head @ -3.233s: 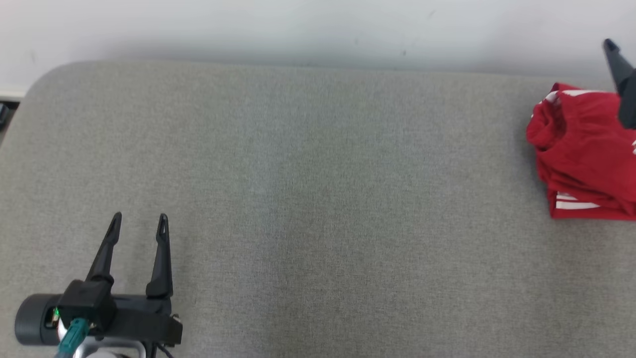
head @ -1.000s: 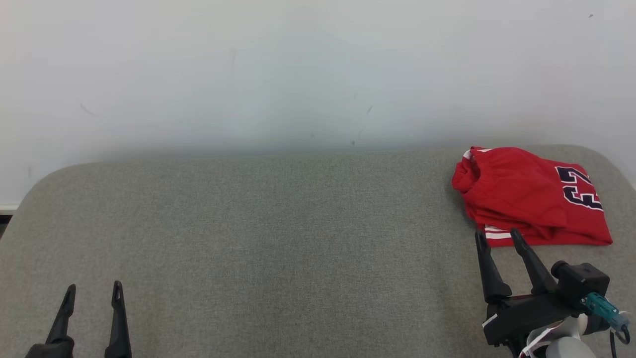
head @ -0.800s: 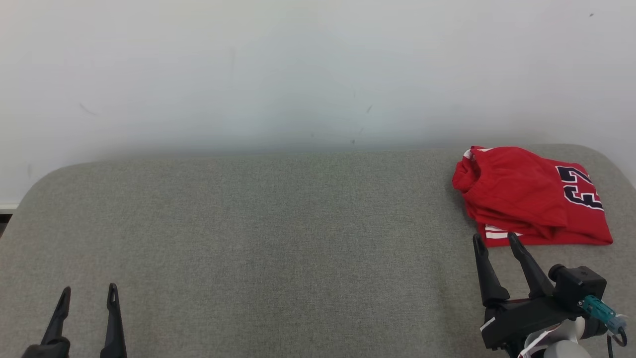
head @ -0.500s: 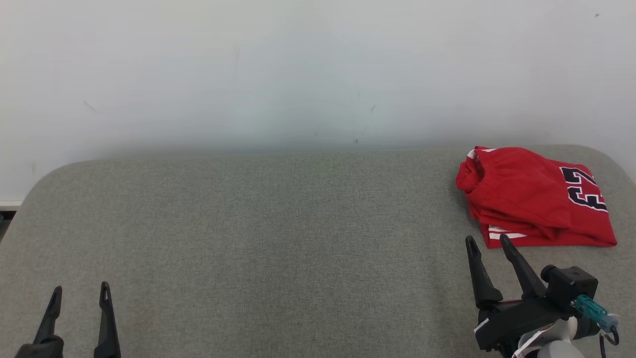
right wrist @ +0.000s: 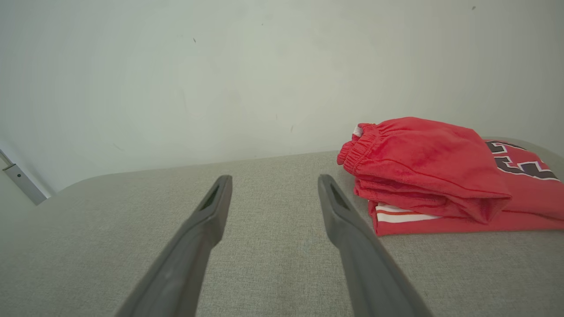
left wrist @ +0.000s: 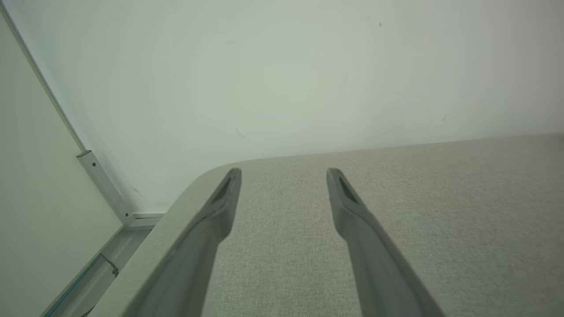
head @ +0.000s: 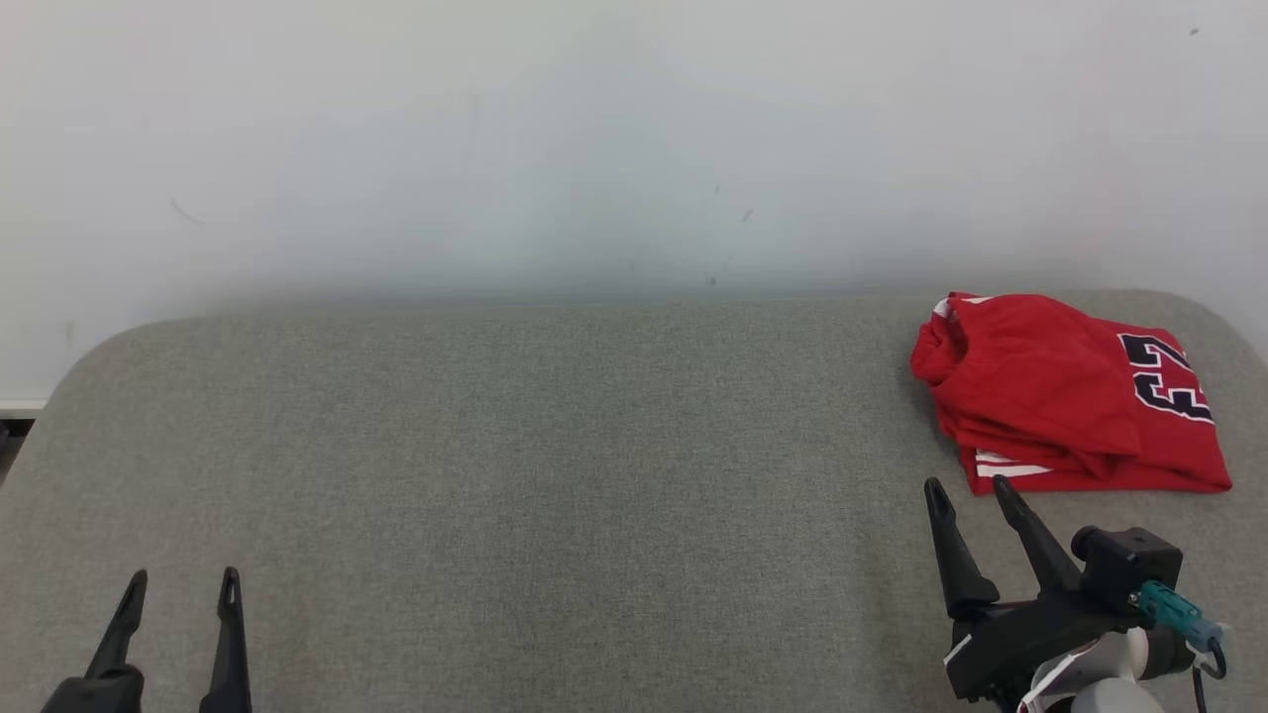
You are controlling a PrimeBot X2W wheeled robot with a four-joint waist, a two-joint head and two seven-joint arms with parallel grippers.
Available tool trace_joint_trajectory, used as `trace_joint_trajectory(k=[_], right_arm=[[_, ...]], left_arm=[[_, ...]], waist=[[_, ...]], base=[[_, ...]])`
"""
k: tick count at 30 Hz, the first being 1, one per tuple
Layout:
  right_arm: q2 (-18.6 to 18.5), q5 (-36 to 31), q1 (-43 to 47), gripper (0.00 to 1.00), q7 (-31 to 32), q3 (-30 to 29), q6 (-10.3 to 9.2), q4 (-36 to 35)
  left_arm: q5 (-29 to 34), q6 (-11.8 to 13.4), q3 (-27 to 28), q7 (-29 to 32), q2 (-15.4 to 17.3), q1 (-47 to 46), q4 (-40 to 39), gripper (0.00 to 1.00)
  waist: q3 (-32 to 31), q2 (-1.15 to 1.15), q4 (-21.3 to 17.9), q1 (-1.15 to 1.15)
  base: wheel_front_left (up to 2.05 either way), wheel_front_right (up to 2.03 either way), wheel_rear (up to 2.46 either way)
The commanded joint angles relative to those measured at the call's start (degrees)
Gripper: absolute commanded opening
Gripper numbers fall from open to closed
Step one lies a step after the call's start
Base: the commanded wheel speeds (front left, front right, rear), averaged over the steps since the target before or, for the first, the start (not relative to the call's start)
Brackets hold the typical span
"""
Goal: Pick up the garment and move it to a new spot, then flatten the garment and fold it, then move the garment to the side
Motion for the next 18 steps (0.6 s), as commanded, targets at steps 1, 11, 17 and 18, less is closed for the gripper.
trace_joint_trajectory(k=[1,11,17,18], right_arm=[[-0.03,-0.12,-0.55,1.00,-0.06,-0.23,-0.05,-0.27],[0.06,-1.02,-0.14,1.00,1.49,-0.64,-0.05,-1.18],[0.08,-1.89,0.17,1.00,2.42,-0.93,-0.05,-2.34],[0.08,-2.09,0.23,1.00,2.62,-1.00,-0.05,-2.59]], left_arm=[[-0.52,0.11,0.18,0.19,0.43,-0.11,-0.45,1.00],[-2.54,-0.34,0.42,-0.77,-0.12,0.14,-1.65,1.00],[-3.30,-0.30,0.25,-0.90,-0.09,0.13,-1.77,1.00],[-3.35,-0.24,0.18,-0.88,-0.11,0.13,-1.79,1.00]], waist=[[-0.01,0.00,-0.09,0.00],[-0.12,0.00,-0.49,0.00],[-0.15,0.00,-0.75,0.00],[-0.14,0.00,-0.78,0.00]], base=[[0.00,0.00,0.00],[0.00,0.00,0.00],[0.00,0.00,0.00],[0.00,0.00,0.00]])
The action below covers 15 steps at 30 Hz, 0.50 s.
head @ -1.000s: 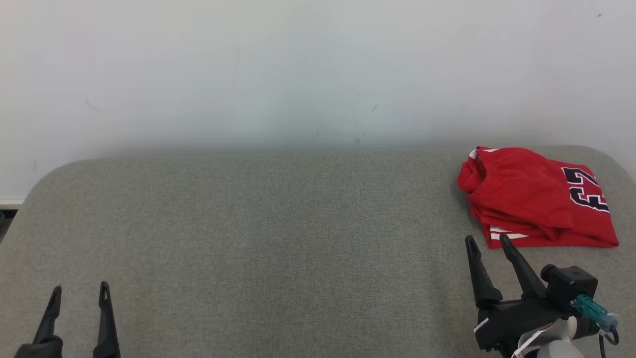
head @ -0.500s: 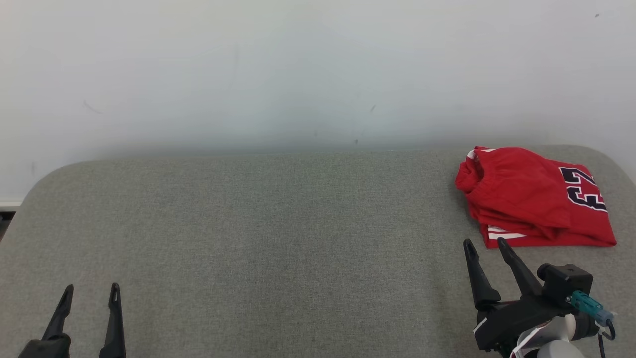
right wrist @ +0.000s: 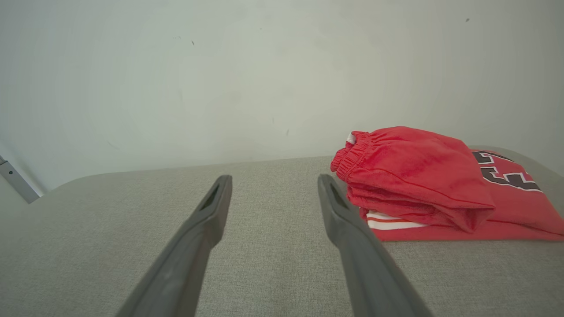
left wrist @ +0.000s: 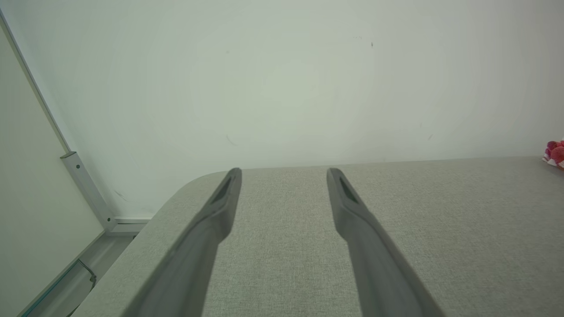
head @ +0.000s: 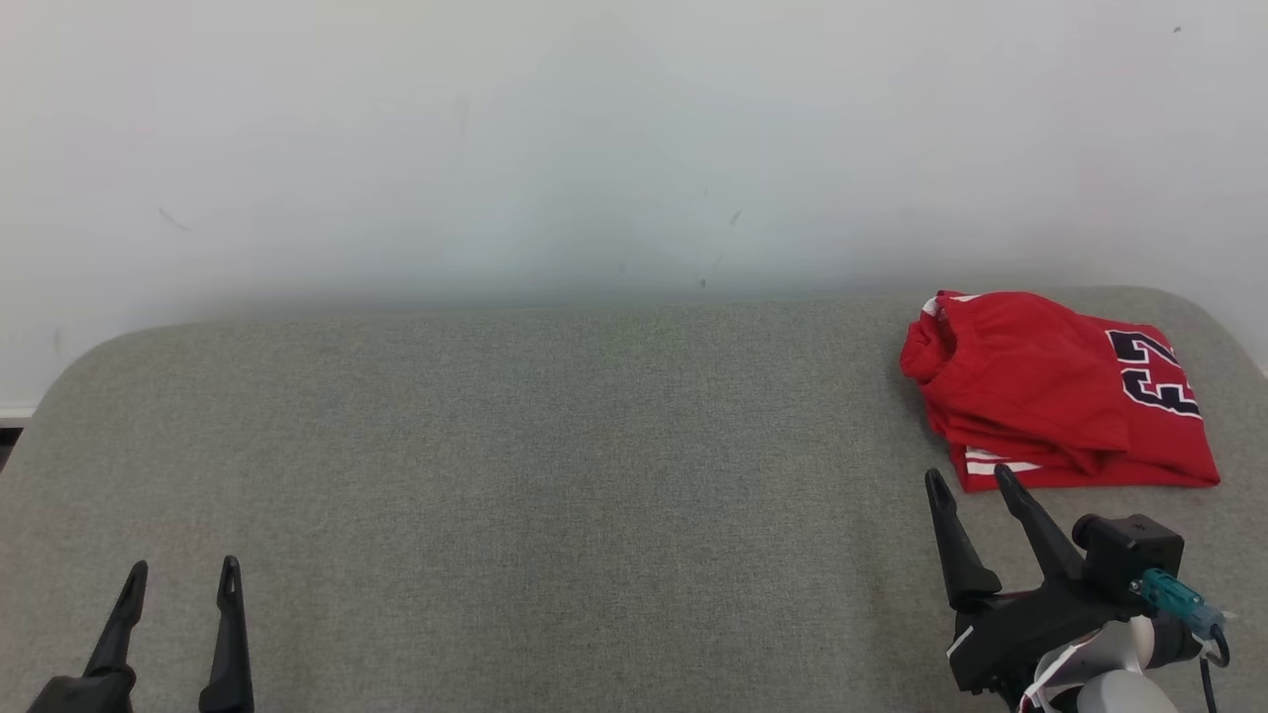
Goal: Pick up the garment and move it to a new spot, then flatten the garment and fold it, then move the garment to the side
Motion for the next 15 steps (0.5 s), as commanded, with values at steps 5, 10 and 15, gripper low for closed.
trace_joint_trajectory(k=[5,10,15], right_arm=[[-0.02,-0.68,0.57,1.00,0.54,-0.49,-0.05,-1.34],[-0.02,-0.74,0.81,1.00,0.77,-0.59,-0.05,-1.93],[-0.02,-0.69,0.93,1.00,0.85,-0.62,-0.05,-2.24]], left_arm=[[-0.92,0.31,-0.06,-0.43,0.08,0.08,-0.47,1.00],[-1.28,0.24,-0.32,-0.24,0.27,-0.13,-0.39,1.00],[-1.77,0.46,-0.14,-0.77,-0.10,-0.24,-0.85,1.00]], waist=[[0.13,0.00,-0.10,0.00],[0.28,0.00,-0.08,0.00],[0.35,0.00,-0.03,0.00]], base=[[0.00,0.00,0.00],[0.00,0.00,0.00],[0.00,0.00,0.00]])
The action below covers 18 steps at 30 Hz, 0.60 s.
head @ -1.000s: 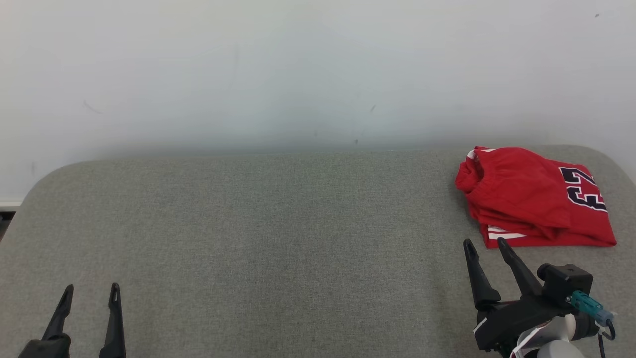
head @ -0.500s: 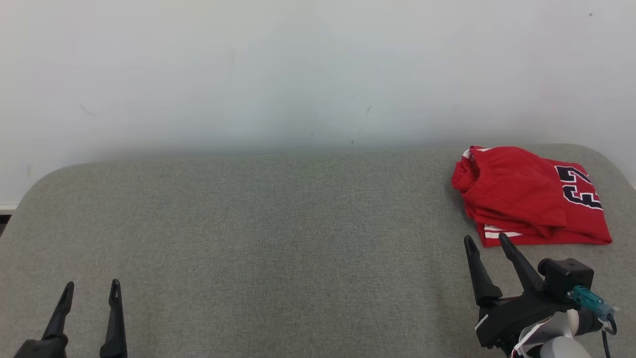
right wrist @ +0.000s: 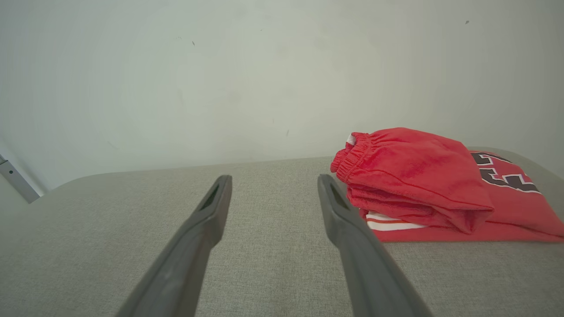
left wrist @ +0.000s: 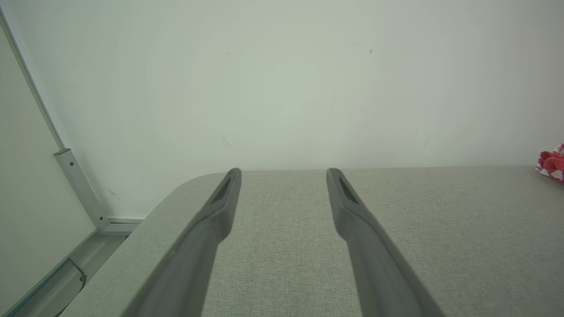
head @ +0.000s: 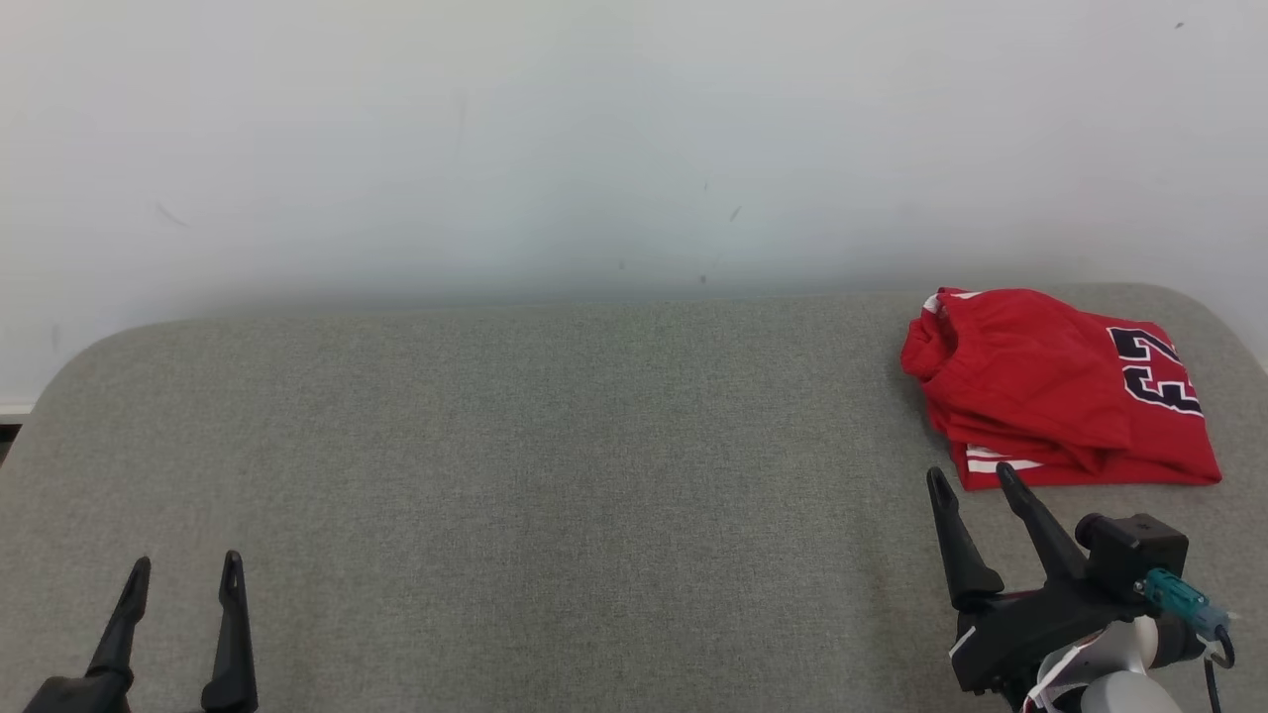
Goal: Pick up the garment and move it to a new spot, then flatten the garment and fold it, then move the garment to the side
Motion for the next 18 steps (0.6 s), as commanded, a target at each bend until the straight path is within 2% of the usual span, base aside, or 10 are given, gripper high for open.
trace_joint_trajectory(k=[1,2,7,18], right_arm=[[-0.05,-0.42,0.33,1.00,-0.06,-0.23,-0.05,-0.29],[0.01,0.00,0.04,0.00,0.03,0.00,0.00,-0.05],[0.33,0.20,2.13,0.00,0.16,0.13,0.00,2.56],[0.27,11.90,-0.19,0.00,3.64,-2.49,0.00,3.76]], left_arm=[[-0.56,-0.19,0.08,-0.41,0.01,-0.18,-0.38,1.00],[-0.49,-0.08,-0.04,-0.07,-0.13,-0.01,-0.27,0.00],[-0.77,-0.08,-0.83,0.14,-2.00,1.15,2.07,0.00],[-13.96,-2.34,0.25,1.76,-3.76,-2.02,4.68,0.00]], waist=[[0.00,0.00,0.02,0.00],[0.01,0.00,0.01,0.00],[0.03,0.00,0.02,0.00],[0.31,0.00,0.19,0.00]], base=[[0.00,0.00,0.00],[0.00,0.00,0.00],[0.00,0.00,0.00],[0.00,0.00,0.00]])
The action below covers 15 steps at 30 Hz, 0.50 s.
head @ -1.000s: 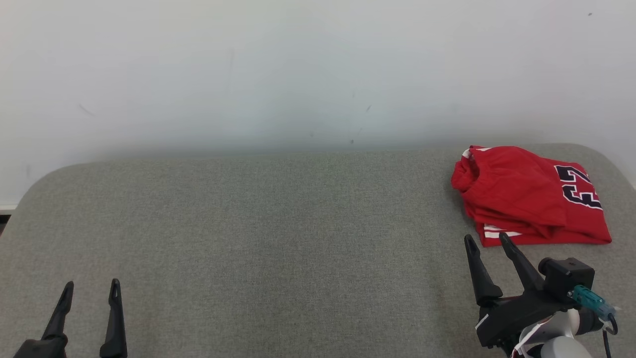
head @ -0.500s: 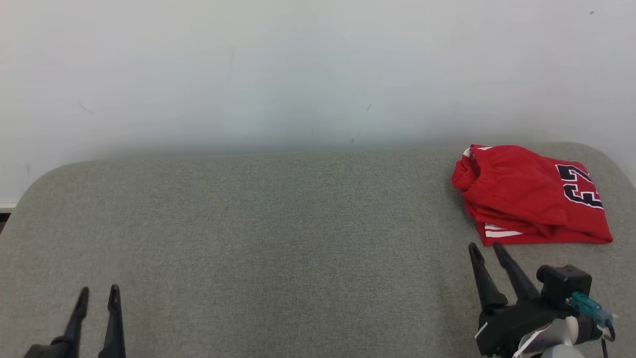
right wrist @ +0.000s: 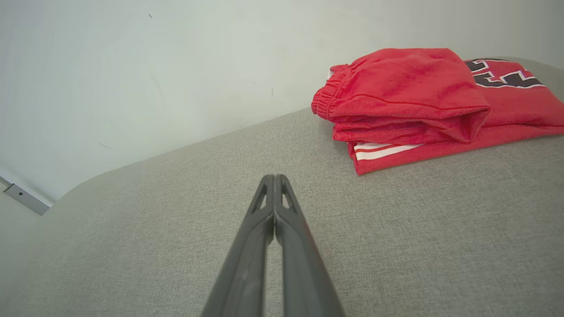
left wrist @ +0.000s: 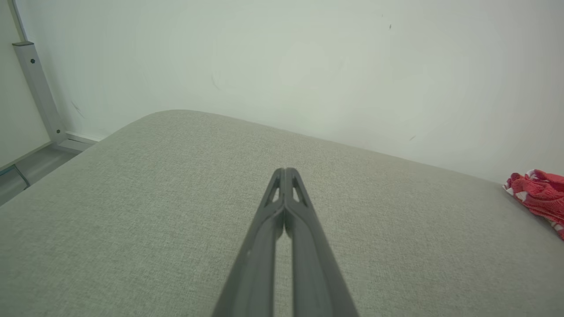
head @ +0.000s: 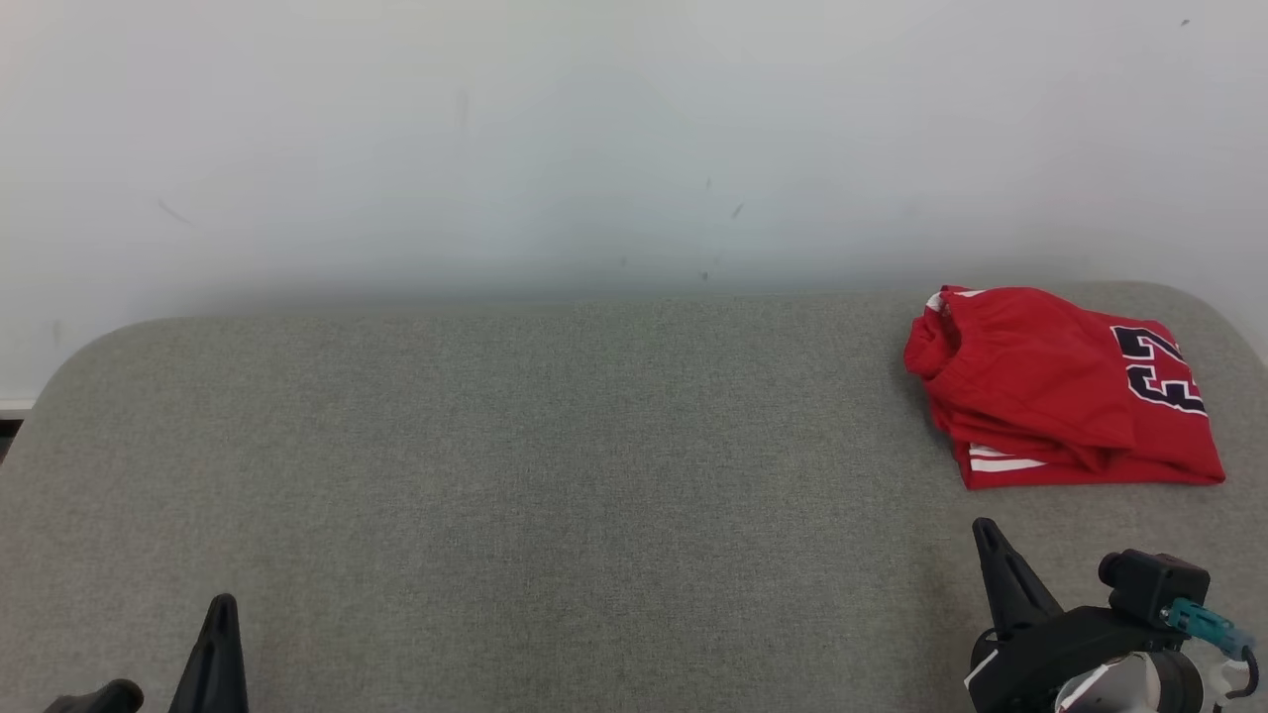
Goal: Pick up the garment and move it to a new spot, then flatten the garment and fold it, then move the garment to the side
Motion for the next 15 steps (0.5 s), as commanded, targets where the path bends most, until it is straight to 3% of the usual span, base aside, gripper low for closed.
trace_joint_trajectory(k=[1,15], right_arm=[[-0.20,2.95,-2.25,0.00,0.64,-0.79,0.00,-0.59],[-0.26,13.89,-4.16,0.00,3.60,-2.90,0.00,0.32]], left_arm=[[-2.98,-0.47,0.69,0.31,0.21,-2.22,-0.22,0.00],[-15.18,-2.58,1.60,1.72,-1.43,-5.07,2.02,0.00]], waist=[[0.04,0.00,0.03,0.00],[0.35,0.00,0.22,0.00]], base=[[0.00,0.00,0.00],[0.00,0.00,0.00]])
